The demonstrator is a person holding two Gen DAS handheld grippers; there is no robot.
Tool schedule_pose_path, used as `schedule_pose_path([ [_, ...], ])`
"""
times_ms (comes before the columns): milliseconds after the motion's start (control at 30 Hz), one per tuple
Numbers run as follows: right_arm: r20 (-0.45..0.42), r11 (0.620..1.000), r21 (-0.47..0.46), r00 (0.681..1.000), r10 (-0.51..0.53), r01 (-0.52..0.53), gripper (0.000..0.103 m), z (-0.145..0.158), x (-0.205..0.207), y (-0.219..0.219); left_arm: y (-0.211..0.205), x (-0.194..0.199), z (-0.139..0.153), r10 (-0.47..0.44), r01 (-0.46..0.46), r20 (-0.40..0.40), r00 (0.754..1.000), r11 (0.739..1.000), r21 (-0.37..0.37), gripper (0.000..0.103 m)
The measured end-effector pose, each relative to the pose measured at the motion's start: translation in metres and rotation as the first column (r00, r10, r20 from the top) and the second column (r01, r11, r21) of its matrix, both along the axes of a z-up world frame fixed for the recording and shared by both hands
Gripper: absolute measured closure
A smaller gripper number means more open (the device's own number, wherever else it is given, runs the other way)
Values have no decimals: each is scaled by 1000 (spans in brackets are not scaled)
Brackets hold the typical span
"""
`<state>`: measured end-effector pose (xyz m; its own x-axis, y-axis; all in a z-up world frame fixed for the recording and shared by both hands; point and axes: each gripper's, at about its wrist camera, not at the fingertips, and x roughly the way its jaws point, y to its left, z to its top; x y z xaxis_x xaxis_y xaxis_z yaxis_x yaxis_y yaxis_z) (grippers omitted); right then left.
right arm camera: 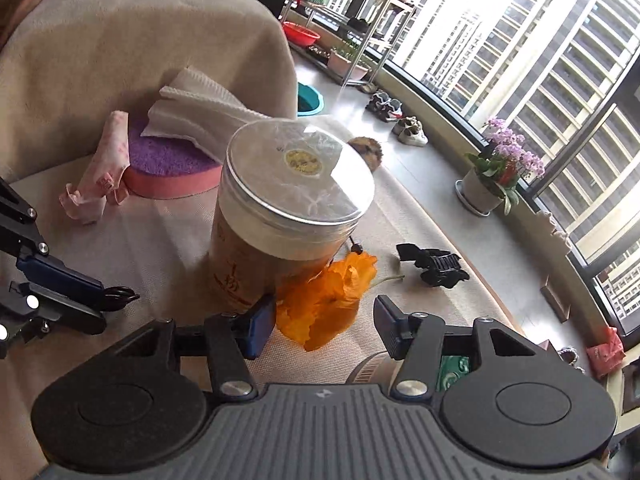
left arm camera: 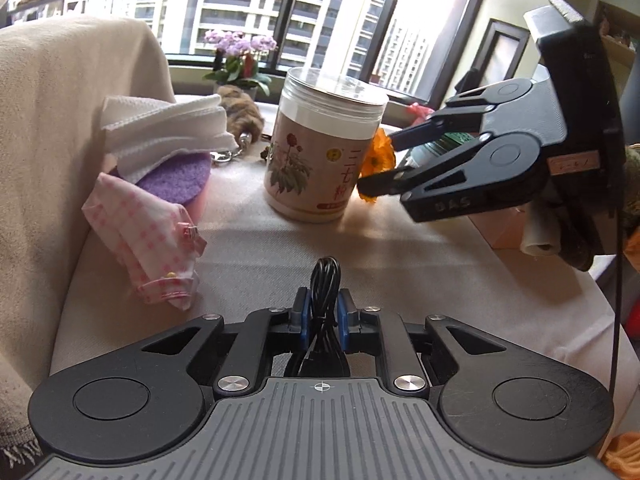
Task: Organize soft objects
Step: 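Grasp the orange flower with the right gripper while the left gripper holds the cable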
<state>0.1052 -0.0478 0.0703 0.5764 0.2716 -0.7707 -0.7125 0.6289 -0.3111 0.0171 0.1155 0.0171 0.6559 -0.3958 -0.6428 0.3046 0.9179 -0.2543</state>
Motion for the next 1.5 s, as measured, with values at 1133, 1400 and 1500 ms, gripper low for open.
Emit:
schedule_pose_path([
  [1133, 253, 870, 399, 877, -408, 290, 98, 198, -57, -221, -203, 65, 180, -255, 242, 358, 899, 967, 80, 86],
  [1400, 176, 825, 427, 861, -478, 370, 98, 165, -63, -269, -255, 95, 142, -347, 344, 211, 914, 938, 54, 86],
  [1500, 141, 814, 438, 865, -482, 382, 98, 155, -64, -282, -262, 108, 119, -356, 351, 143, 923, 934, 63, 86],
])
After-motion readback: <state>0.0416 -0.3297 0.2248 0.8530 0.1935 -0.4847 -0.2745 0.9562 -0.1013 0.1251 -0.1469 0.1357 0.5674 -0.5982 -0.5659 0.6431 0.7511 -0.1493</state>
